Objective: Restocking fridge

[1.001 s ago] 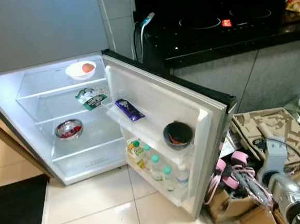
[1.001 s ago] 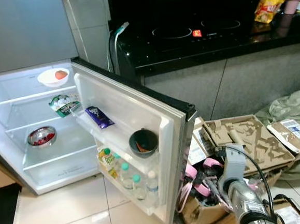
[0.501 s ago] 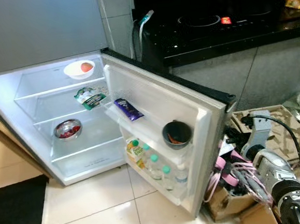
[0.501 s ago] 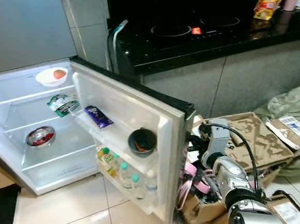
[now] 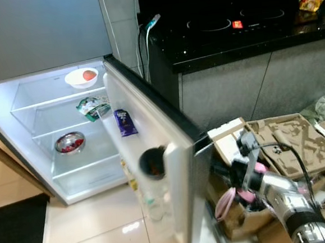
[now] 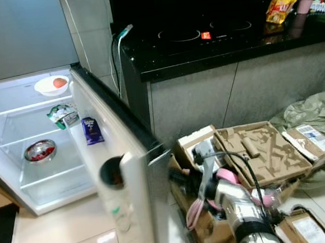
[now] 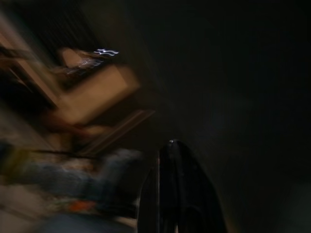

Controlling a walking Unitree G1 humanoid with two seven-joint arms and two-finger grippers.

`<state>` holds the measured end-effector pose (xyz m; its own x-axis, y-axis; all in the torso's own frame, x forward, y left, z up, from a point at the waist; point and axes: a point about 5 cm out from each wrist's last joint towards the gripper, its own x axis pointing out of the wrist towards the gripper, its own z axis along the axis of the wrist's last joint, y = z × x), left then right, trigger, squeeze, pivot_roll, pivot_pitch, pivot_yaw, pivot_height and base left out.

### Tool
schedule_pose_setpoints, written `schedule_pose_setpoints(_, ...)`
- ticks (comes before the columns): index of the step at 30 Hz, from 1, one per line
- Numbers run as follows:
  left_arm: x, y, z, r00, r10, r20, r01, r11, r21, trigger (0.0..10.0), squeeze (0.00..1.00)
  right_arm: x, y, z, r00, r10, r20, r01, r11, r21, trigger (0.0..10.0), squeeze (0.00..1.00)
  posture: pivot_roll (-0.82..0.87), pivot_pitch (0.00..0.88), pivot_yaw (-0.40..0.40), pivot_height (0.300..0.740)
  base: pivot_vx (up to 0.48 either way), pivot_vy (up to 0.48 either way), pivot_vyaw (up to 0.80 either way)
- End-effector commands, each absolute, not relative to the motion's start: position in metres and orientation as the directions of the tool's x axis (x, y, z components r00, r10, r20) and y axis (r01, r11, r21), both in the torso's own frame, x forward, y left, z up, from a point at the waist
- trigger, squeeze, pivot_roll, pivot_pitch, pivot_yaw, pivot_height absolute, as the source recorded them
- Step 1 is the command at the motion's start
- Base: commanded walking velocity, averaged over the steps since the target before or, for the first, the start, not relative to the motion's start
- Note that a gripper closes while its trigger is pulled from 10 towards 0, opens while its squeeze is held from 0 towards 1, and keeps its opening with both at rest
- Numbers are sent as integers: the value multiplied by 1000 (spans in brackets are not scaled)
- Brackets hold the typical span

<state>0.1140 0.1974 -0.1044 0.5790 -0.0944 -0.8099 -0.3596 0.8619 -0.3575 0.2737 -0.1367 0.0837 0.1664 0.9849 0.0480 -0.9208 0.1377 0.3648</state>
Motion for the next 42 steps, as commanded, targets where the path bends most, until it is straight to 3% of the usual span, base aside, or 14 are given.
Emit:
schedule_pose_setpoints(1,109,200,-105,570,-86,-817,-378,856,-353,10000,0,266,-122,103,11,989,146,-932,-43,361,10000,0,-83,0,20,740,0,0,0)
schedule_pose_setpoints(3,109,200,-105,570,-87,-817,-378,855,-354,10000,0,266,-122,105,11,987,160,-932,-48,360,10000,0,-83,0,20,740,0,0,0)
schedule_pose_setpoints(5,110,199,-105,571,-89,-816,-378,854,-357,10000,0,279,-129,101,115,981,154,-933,53,356,10000,0,-86,0,18,740,0,0,0)
schedule_pose_setpoints(6,110,199,-105,571,-89,-816,-378,854,-357,10000,0,279,-129,101,115,981,154,-933,53,356,10000,0,-86,0,18,740,0,0,0)
schedule_pose_setpoints(9,110,199,-105,572,-90,-815,-379,852,-361,10000,0,298,-141,82,332,941,61,-897,295,328,10000,0,-86,0,18,740,0,0,0)
schedule_pose_setpoints(10,110,199,-105,572,-90,-815,-379,852,-361,10000,0,298,-141,82,332,941,61,-897,295,328,10000,0,-86,0,18,740,0,0,0)
schedule_pose_setpoints(13,110,198,-105,572,-91,-815,-379,852,-362,10000,0,307,-158,64,560,826,-64,-767,546,338,10000,0,-86,0,18,740,0,0,0)
schedule_pose_setpoints(17,110,198,-105,572,-92,-815,-379,852,-362,10000,0,304,-168,53,633,761,-145,-676,634,375,10000,0,-86,0,18,740,0,0,0)
schedule_pose_setpoints(19,110,197,-106,572,-95,-815,-377,852,-364,10000,0,285,-187,21,694,646,-317,-515,754,409,10000,0,-84,0,15,740,0,0,200)
schedule_pose_setpoints(20,110,197,-106,571,-96,-815,-376,852,-364,10000,0,268,-199,-2,702,550,-451,-391,828,402,10000,0,-84,0,15,740,0,0,769)
schedule_pose_setpoints(27,109,196,-106,568,-102,-816,-366,858,-362,10000,0,210,-229,-53,640,290,-712,-93,949,303,10000,0,-83,0,19,740,0,0,768)
schedule_pose_setpoints(34,110,197,-106,570,-100,-816,-362,860,-359,10000,0,187,-237,-66,590,211,-780,-19,969,247,10000,0,-84,0,19,740,0,0,769)
schedule_pose_setpoints(35,111,195,-106,564,-110,-818,-336,875,-350,10000,0,171,-243,-74,546,149,-824,31,980,198,10000,0,-84,0,19,740,0,0,769)
schedule_pose_setpoints(42,111,193,-106,560,-112,-821,-326,881,-343,10000,0,153,-245,-83,486,99,-869,38,990,134,10000,0,-84,0,19,740,0,0,769)
